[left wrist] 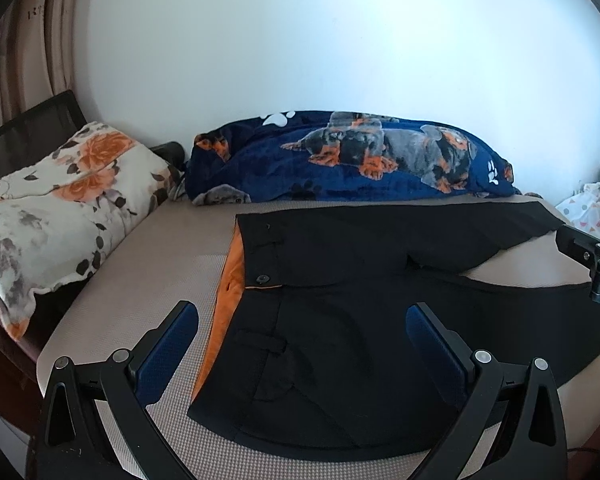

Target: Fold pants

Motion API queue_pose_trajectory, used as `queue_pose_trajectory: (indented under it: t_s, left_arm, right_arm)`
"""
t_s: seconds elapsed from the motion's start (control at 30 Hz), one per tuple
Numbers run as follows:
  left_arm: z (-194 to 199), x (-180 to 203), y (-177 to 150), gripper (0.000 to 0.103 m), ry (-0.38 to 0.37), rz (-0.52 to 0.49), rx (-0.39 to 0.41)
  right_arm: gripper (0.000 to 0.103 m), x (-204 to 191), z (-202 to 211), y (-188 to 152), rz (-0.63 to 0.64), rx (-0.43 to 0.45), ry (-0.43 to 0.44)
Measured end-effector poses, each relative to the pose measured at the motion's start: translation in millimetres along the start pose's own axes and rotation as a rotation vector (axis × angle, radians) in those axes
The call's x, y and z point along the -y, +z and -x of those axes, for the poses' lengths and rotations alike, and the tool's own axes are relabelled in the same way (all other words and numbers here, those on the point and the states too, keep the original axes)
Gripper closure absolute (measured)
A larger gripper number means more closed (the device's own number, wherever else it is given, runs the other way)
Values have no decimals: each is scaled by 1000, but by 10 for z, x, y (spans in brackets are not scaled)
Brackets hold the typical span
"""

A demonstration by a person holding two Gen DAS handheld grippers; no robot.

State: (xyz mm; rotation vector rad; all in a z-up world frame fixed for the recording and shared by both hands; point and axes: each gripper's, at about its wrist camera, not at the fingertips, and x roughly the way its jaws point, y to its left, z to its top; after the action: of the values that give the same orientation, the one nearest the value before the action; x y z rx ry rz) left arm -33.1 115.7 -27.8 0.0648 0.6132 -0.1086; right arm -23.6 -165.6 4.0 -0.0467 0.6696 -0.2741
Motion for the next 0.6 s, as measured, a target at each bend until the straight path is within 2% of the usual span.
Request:
queue_pose_trajectory:
  t_s: [0.17, 0.37, 0.47, 0.6]
  left_arm:
    - [-163, -129, 41, 0, -37, -21, -1]
    - [-491, -437, 277, 1, -174, -6, 5]
    - [-757, -605, 408, 1, -242, 14, -27]
    - [-1313, -812, 606, 1, -257, -2, -102]
  right_arm:
    - [0, -74, -147, 21, 17, -18, 9]
    - [0, -168, -481, 50, 35, -69, 33]
    - [0, -188, -618, 56, 49, -86, 42]
    - [0, -159, -818, 23, 67, -110, 41]
